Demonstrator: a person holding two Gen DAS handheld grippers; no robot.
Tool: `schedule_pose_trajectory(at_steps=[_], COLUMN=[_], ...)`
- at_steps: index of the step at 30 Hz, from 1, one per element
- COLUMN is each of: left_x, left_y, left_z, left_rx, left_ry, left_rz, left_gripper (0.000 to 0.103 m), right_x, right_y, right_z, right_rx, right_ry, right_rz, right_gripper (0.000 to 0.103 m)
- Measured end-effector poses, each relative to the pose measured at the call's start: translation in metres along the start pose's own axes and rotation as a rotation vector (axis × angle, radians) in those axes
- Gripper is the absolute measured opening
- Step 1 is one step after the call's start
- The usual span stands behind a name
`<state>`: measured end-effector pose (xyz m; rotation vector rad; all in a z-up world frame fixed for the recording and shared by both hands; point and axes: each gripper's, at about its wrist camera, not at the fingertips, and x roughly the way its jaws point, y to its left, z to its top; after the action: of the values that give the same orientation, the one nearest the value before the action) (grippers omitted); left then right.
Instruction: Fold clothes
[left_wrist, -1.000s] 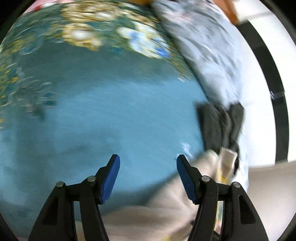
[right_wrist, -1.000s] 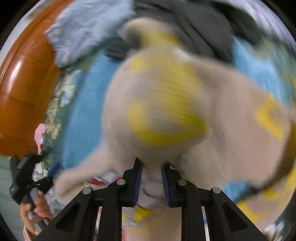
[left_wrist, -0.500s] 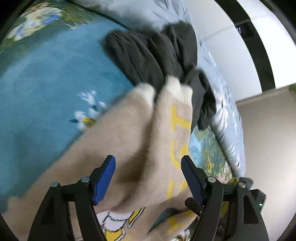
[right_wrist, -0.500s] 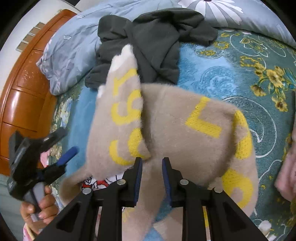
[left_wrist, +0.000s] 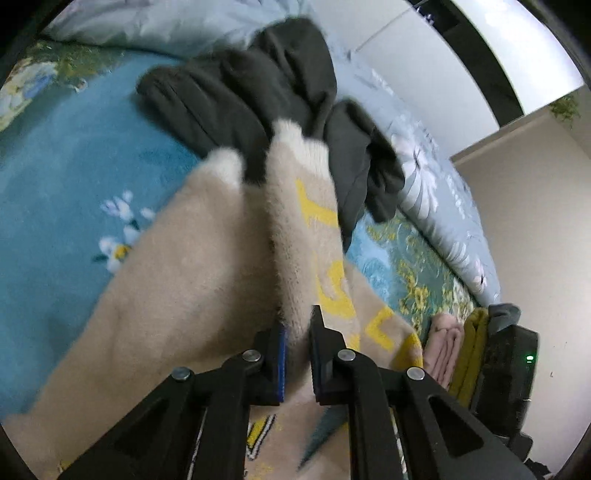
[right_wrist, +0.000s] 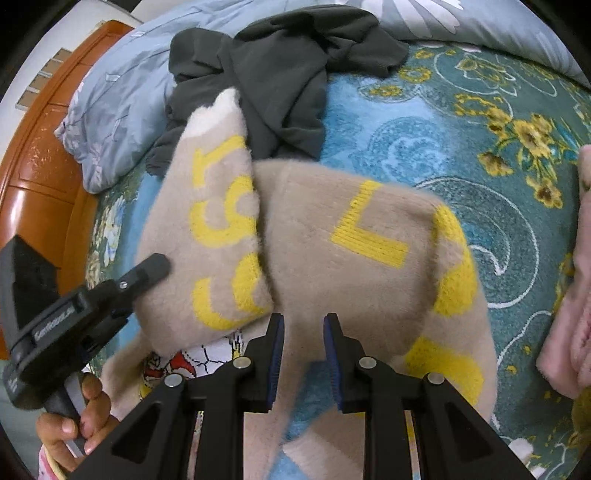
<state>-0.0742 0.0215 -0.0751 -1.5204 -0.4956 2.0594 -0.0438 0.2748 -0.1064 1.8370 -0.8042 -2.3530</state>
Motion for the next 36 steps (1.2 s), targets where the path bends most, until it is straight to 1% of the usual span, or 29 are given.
schedule_pose_trajectory(at_steps=[1,3,4,6,10,11,12,14,17,19,20,23,25,27,29,31,33,34,35,36], left_x=[-0.007,-0.031,-0.052,-0.085,-0.135,-0.143,-0.146,-0.149,-0.142,-0.136,-0.134,-0.13,-0.132,-0.137,-0.141,-0.138,-0.126,-0.121,-0.119,-0.12], left_y=[0.005,0.018,0.031,0.056,0.113,0.133,0.144,0.177,0.215,0.233,0.237,0.237,0.23,0.213,0.196,0.19,0.197,0.204,0.213,0.219], left_z=[0.004,0.014,0.021,0.033,0.053,0.056,0.056,0.053,0.038,0.029,0.027,0.027,0.033,0.046,0.052,0.055,0.054,0.052,0.045,0.039], left_rx=[-0.006,-0.021,-0.038,-0.088,-0.2,-0.234,-0.252,-0.307,-0.419,-0.479,-0.493,-0.484,-0.441,-0.355,-0.29,-0.244,-0.245,-0.269,-0.323,-0.363], left_ry=[-0.026,-0.124,-0.194,-0.292,-0.42,-0.421,-0.416,-0.389,-0.344,-0.323,-0.32,-0.315,-0.309,-0.329,-0.35,-0.349,-0.264,-0.225,-0.199,-0.201], left_rz=[0.006,0.031,0.055,0.099,0.253,0.296,0.334,0.417,0.414,0.397,0.387,0.389,0.417,0.451,0.462,0.488,0.539,0.544,0.527,0.502], left_gripper=[0.01,0.01,0.01,0.01,0.01,0.01,0.01,0.01,0.01,0.01,0.01,0.011,0.011,0.011,0.011,0.014,0.014,0.015,0.016,0.02], right_x=[0.001,0.002,0.003,0.005,0.012,0.014,0.016,0.019,0.024,0.026,0.027,0.028,0.028,0.028,0.029,0.03,0.031,0.032,0.032,0.033], right_y=[0.002,0.005,0.006,0.009,0.014,0.015,0.016,0.018,0.023,0.024,0.024,0.021,0.021,0.023,0.022,0.022,0.023,0.025,0.026,0.027], right_z=[0.0,-0.001,0.0,-0.001,-0.003,-0.003,-0.003,-0.004,-0.005,-0.006,-0.007,-0.007,-0.007,-0.006,-0.006,-0.006,-0.006,-0.006,-0.006,-0.006], right_rx=[-0.002,-0.001,-0.003,-0.013,-0.019,-0.023,-0.028,-0.038,-0.046,-0.046,-0.046,-0.043,-0.042,-0.037,-0.033,-0.031,-0.031,-0.032,-0.033,-0.037], right_ry=[0.001,-0.001,-0.001,-0.002,0.01,0.014,0.019,0.03,0.043,0.05,0.053,0.057,0.053,0.051,0.054,0.057,0.063,0.065,0.068,0.071], right_rz=[-0.002,-0.009,-0.011,-0.016,-0.026,-0.027,-0.028,-0.029,-0.033,-0.037,-0.041,-0.049,-0.06,-0.064,-0.064,-0.066,-0.063,-0.061,-0.058,-0.055], right_gripper=[0.025,0.025,0.025,0.025,0.025,0.025,0.025,0.025,0.025,0.025,0.025,0.025,0.025,0.025,0.025,0.025,0.025,0.025,0.025,0.025])
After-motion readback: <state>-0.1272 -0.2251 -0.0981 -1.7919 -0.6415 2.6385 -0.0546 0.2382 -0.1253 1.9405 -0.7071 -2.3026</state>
